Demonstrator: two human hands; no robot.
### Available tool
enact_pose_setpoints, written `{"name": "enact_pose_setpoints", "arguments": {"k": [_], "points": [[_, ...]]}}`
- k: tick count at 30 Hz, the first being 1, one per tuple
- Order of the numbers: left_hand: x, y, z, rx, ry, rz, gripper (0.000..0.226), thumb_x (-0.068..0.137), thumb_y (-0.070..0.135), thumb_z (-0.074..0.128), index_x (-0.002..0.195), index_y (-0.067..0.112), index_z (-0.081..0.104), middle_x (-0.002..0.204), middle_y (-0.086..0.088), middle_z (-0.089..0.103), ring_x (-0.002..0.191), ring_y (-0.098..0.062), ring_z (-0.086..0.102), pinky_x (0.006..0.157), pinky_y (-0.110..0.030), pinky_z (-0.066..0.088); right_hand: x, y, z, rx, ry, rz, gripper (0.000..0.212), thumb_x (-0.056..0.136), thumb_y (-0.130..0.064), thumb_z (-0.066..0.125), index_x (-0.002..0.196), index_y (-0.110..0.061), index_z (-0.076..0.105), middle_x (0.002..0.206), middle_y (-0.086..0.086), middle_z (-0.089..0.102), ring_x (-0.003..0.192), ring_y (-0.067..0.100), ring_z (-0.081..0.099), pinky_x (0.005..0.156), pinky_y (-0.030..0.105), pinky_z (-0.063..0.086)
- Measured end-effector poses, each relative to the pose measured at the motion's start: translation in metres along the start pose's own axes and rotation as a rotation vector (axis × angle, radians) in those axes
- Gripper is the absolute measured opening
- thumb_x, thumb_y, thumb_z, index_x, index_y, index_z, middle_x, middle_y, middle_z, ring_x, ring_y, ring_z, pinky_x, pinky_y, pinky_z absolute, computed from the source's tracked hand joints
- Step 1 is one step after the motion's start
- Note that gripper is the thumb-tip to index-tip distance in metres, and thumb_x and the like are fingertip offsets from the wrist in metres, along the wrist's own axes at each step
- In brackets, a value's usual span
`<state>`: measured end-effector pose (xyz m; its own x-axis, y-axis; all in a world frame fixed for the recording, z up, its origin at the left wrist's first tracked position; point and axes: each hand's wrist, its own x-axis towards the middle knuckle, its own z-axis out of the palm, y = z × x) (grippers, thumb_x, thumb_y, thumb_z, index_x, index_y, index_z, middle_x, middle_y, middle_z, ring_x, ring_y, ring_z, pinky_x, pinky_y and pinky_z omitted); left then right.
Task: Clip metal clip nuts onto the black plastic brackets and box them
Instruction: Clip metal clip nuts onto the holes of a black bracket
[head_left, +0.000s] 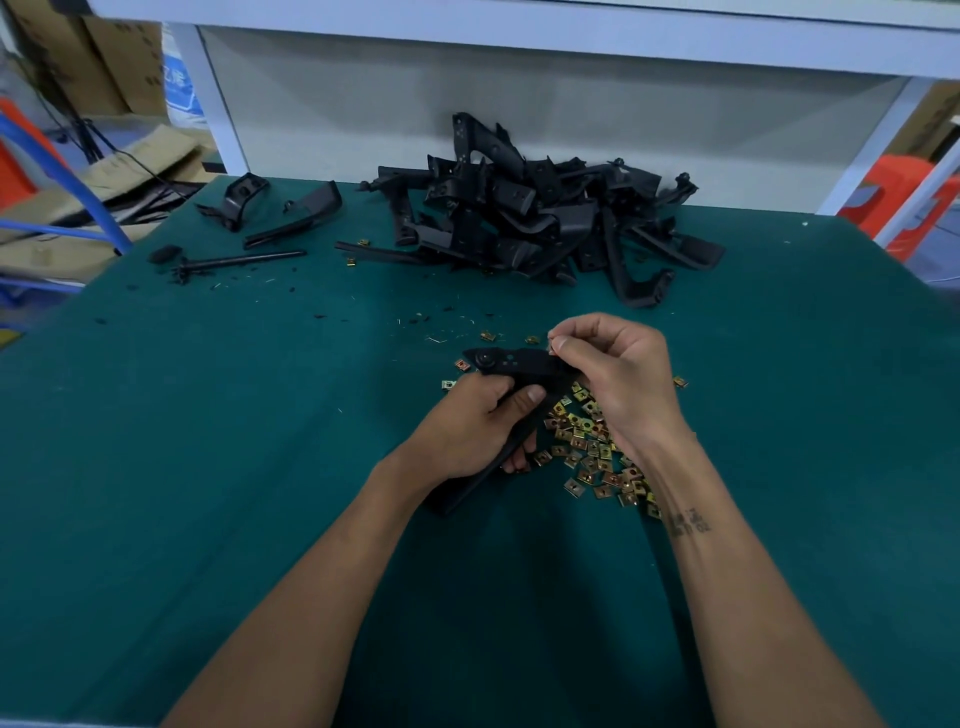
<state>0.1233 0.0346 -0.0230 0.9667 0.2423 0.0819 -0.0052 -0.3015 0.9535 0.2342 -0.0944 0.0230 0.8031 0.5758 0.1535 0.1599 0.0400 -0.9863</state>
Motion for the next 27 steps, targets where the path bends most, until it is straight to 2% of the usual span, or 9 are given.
{"name": "enact_pose_setpoints", "arguments": {"k": [6, 9, 15, 19, 23, 27], "points": [[0.000, -0.001, 0.000, -0.033, -0.011, 0.012, 0.035, 0.109, 0.027, 0.046, 0.085, 0.004, 0.056, 0.065, -0.009, 0.067, 0.047, -0.025, 0.062, 0.043, -0.031, 0.050, -0.006, 0.004, 0.015, 0.011, 0.165, -0.093, 0.017, 0.080, -0.012, 0.072, 0.071, -0.026, 0.077, 0.069, -0.007, 0.070, 0.066, 0.003, 0.060, 0.062, 0.016, 0.048], [-0.001, -0.001, 0.000, -0.060, -0.017, 0.018, 0.035, 0.109, 0.027, 0.046, 0.085, 0.003, 0.055, 0.063, -0.008, 0.065, 0.044, -0.025, 0.060, 0.041, -0.031, 0.048, -0.011, 0.007, 0.023, 0.076, 0.241, -0.086, 0.016, 0.081, -0.012, 0.073, 0.072, -0.024, 0.076, 0.069, -0.007, 0.069, 0.067, 0.004, 0.060, 0.063, 0.017, 0.049], [-0.001, 0.001, 0.001, -0.085, -0.026, 0.013, 0.034, 0.109, 0.026, 0.046, 0.087, 0.002, 0.055, 0.063, -0.006, 0.063, 0.044, -0.023, 0.059, 0.040, -0.030, 0.048, -0.017, 0.010, 0.022, 0.049, 0.278, -0.120, 0.014, 0.088, -0.007, 0.071, 0.081, -0.018, 0.075, 0.073, -0.011, 0.070, 0.068, 0.001, 0.059, 0.064, 0.015, 0.048], [-0.003, 0.004, 0.001, -0.106, -0.019, 0.016, 0.030, 0.109, 0.027, 0.047, 0.085, 0.012, 0.058, 0.063, -0.006, 0.062, 0.044, -0.023, 0.058, 0.041, -0.029, 0.048, -0.024, 0.012, 0.032, 0.057, 0.340, -0.131, 0.013, 0.093, -0.007, 0.067, 0.085, -0.016, 0.073, 0.073, -0.014, 0.069, 0.068, -0.001, 0.058, 0.063, 0.014, 0.047], [-0.003, 0.004, 0.002, -0.107, -0.021, 0.007, 0.035, 0.109, 0.026, 0.047, 0.091, -0.004, 0.056, 0.063, -0.008, 0.060, 0.044, -0.025, 0.056, 0.042, -0.030, 0.047, -0.027, 0.011, 0.037, 0.013, 0.384, -0.140, 0.016, 0.095, -0.008, 0.064, 0.084, -0.017, 0.070, 0.069, -0.016, 0.064, 0.062, -0.001, 0.054, 0.058, 0.016, 0.045], [-0.003, 0.003, 0.002, -0.120, -0.033, 0.028, 0.036, 0.109, 0.024, 0.046, 0.091, -0.006, 0.056, 0.064, -0.012, 0.058, 0.045, -0.028, 0.055, 0.045, -0.031, 0.046, -0.034, 0.009, 0.045, 0.007, 0.436, -0.195, 0.012, 0.097, -0.005, 0.060, 0.088, -0.009, 0.066, 0.060, -0.018, 0.060, 0.049, -0.006, 0.054, 0.046, 0.012, 0.040]]}}
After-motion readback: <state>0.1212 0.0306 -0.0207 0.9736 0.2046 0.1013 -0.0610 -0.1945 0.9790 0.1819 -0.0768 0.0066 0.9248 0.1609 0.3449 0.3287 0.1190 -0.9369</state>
